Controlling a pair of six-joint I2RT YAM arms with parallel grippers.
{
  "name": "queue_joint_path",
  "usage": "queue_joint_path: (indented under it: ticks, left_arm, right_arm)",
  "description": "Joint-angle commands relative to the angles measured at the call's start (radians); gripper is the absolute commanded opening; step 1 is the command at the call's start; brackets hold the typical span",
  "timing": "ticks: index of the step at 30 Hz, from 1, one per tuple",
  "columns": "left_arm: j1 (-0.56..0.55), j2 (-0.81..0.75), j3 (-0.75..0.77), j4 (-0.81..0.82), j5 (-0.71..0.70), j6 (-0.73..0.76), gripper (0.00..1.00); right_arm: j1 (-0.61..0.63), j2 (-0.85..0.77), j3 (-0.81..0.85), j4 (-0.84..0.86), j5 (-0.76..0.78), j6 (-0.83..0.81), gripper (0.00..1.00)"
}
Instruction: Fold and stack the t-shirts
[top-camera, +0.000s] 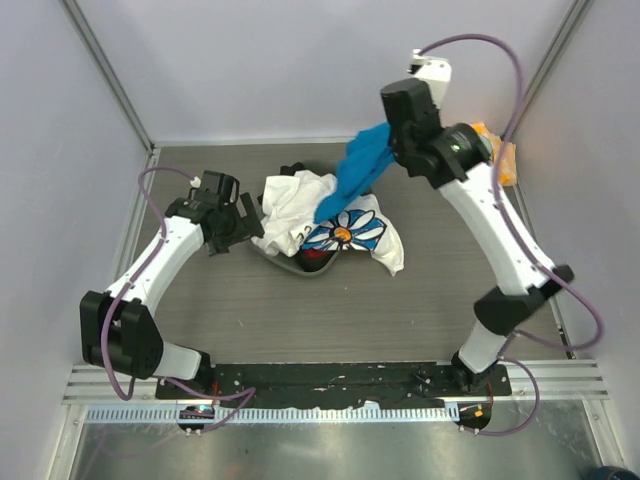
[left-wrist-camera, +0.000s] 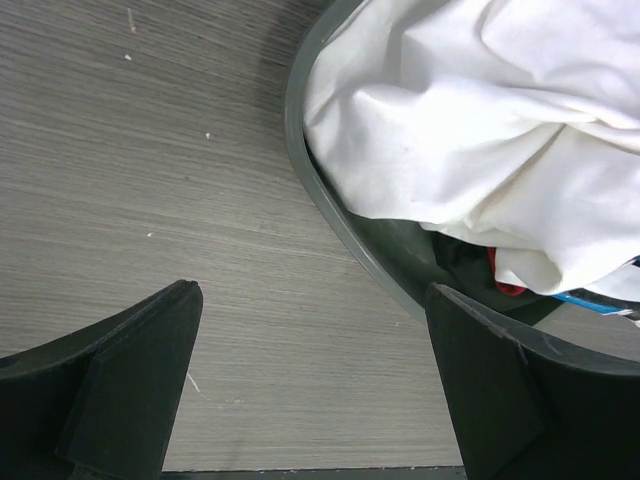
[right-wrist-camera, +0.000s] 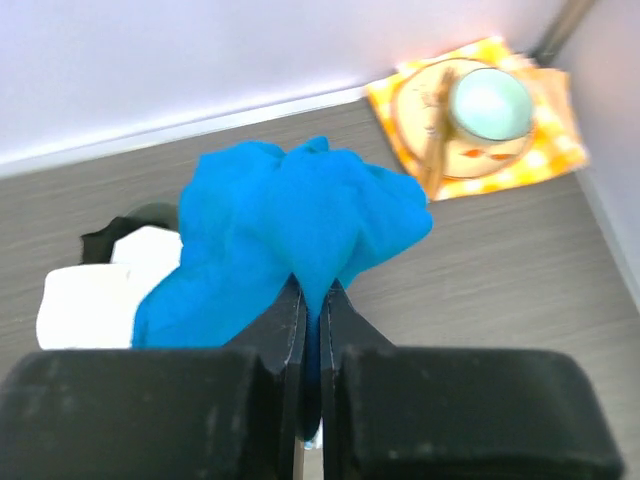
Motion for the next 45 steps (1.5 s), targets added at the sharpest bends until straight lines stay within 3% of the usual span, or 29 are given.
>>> queue_joint_path:
  ticks: [1, 6, 10, 15, 17, 18, 21, 23, 37, 45]
  left_arm:
    - [0.003, 0.030, 0.029, 0.025, 0.032, 0.007, 1.00]
    - [0.005, 0.034, 0.075, 0.013, 0.022, 0.015, 1.00]
    - [0.003, 0.042, 0.109, 0.006, 0.034, 0.015, 1.00]
    - [-0.015, 0.091, 0.143, 0.039, 0.080, 0.005, 1.00]
    - [-0.024, 0.136, 0.160, 0.039, 0.083, 0.004, 1.00]
    - [-0.026, 0.149, 0.166, 0.040, 0.083, 0.004, 1.00]
    - [-0.039, 0.194, 0.186, 0.066, 0.115, 0.007, 1.00]
    - [-0.059, 0.211, 0.209, 0.101, 0.140, 0.004, 1.00]
    - [-0.443, 0.373, 0.528, 0.049, 0.106, 0.030, 0.99]
    - [-0.527, 0.573, 0.641, 0.011, 0.033, 0.051, 0.99]
  right_arm:
    - [-0.011, -0.186, -0.180, -0.006, 0.235, 0.039, 0.01]
    - [-0.018, -0.403, -0.393, -0.010, 0.304, 0.092, 0.01]
    - [-0.035, -0.460, -0.568, -0.014, 0.220, 0.146, 0.01]
    - [-0.037, -0.418, -0.841, 0.080, 0.053, 0.187, 0.01]
    - [-0.035, -0.381, -0.901, 0.103, 0.031, 0.207, 0.17]
    - [-0.035, -0.370, -0.913, 0.111, 0.031, 0.212, 0.46]
    - [-0.035, -0.353, -0.933, 0.123, 0.050, 0.218, 0.89]
    - [-0.035, -0.358, -0.935, 0.132, 0.063, 0.211, 0.95]
    - [-0.035, -0.322, -1.050, 0.212, -0.018, 0.204, 0.97]
    - [-0.037, -0.355, -1.091, 0.230, -0.019, 0.209, 0.97]
